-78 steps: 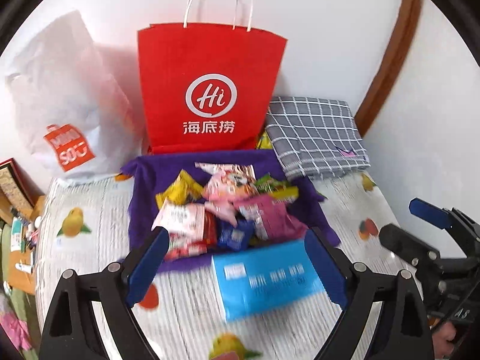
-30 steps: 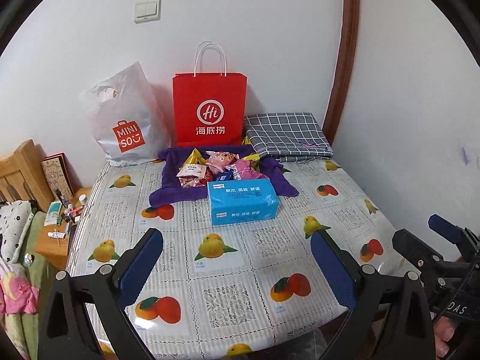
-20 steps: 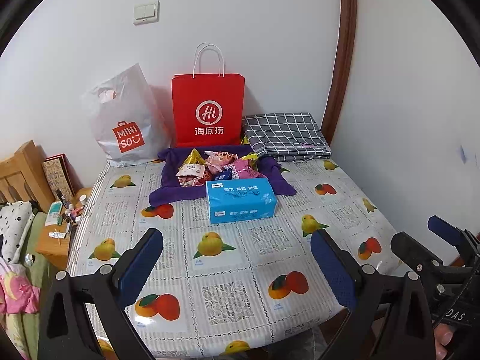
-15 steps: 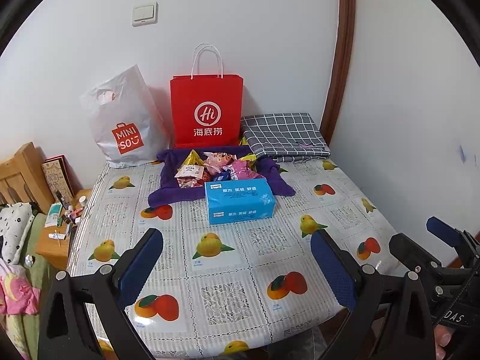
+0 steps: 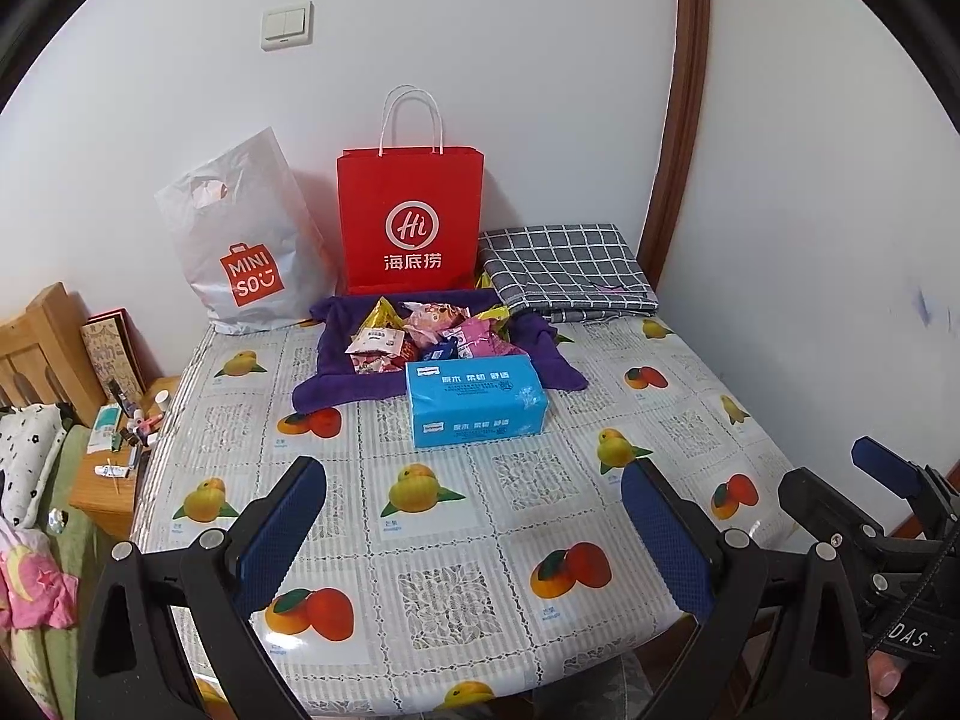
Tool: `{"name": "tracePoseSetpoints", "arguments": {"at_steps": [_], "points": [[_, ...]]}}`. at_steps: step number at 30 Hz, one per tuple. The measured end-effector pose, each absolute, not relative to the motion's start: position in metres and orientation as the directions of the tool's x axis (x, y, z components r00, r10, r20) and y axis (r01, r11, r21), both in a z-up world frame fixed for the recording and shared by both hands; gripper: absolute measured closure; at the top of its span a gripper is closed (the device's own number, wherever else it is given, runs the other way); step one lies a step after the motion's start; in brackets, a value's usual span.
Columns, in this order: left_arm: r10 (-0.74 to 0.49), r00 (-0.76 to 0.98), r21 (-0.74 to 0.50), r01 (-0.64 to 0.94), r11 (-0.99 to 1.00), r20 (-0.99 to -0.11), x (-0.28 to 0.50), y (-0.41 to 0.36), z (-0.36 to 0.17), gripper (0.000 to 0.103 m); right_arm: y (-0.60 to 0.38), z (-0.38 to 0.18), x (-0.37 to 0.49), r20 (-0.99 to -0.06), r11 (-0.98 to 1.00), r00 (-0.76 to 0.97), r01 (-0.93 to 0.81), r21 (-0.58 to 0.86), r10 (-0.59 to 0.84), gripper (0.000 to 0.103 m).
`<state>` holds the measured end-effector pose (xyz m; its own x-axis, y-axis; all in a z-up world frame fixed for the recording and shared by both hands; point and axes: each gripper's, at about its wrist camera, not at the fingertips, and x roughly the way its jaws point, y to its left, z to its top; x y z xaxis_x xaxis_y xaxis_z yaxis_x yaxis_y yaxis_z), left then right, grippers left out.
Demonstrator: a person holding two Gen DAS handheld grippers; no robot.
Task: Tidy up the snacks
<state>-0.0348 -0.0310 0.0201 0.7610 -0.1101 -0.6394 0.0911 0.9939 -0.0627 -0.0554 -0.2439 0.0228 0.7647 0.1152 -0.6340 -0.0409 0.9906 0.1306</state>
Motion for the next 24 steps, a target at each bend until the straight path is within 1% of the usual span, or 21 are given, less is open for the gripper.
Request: {"name": "tracePoseSetpoints", "arguments": {"at_steps": [24], "points": [[-0.118,0.759,-0.066,0.099,0.993,-0.640,-0.0355,-0.0350,0.0213,0.003,-0.2457,0.0228,-0.0567,-0.629,0.990,0.768,-0.037,0.137,0.115,0.000]]}}
